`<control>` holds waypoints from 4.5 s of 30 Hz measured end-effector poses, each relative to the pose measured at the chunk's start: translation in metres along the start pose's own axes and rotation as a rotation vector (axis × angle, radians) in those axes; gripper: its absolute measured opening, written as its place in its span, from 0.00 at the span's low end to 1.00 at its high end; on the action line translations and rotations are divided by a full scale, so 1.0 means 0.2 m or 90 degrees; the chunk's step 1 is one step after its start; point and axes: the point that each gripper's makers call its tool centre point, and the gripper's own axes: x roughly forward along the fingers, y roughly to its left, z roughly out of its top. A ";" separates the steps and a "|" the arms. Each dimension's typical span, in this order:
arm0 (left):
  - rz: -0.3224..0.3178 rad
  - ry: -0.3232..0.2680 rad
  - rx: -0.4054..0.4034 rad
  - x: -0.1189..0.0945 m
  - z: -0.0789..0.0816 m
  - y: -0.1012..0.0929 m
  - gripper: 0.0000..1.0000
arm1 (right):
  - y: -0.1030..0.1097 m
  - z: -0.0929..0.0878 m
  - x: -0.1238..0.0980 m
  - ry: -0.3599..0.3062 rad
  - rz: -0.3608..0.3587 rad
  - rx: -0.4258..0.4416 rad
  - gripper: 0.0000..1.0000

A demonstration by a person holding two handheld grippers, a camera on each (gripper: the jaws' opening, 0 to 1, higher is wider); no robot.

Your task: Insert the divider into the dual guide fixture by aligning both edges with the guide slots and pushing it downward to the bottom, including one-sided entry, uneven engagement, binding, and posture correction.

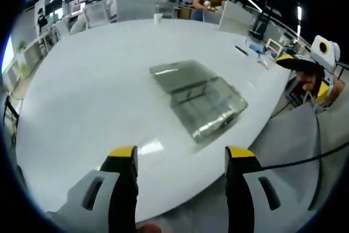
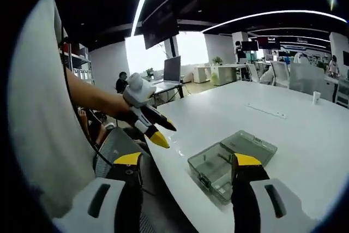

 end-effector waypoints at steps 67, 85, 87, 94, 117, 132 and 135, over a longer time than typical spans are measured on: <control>0.095 0.138 -0.045 0.35 -0.10 0.23 0.56 | -0.03 -0.06 0.08 0.198 -0.049 -0.056 0.54; 0.157 0.190 -0.071 0.39 -0.11 0.32 0.51 | -0.06 -0.12 0.06 0.226 -0.066 -0.091 0.52; 0.162 0.198 -0.074 0.40 -0.11 0.33 0.50 | -0.06 -0.12 0.06 0.229 -0.067 -0.091 0.52; 0.183 0.218 -0.072 0.41 -0.10 0.35 0.46 | -0.05 -0.14 0.06 0.233 -0.062 -0.095 0.52; 0.232 0.252 -0.116 0.41 -0.10 0.35 0.39 | -0.05 -0.15 0.05 0.240 -0.056 -0.105 0.49; 0.222 0.246 -0.104 0.41 -0.11 0.35 0.32 | -0.04 -0.17 0.03 0.242 -0.063 -0.099 0.47; 0.217 0.249 -0.098 0.41 -0.12 0.35 0.32 | -0.04 -0.17 0.03 0.242 -0.067 -0.100 0.48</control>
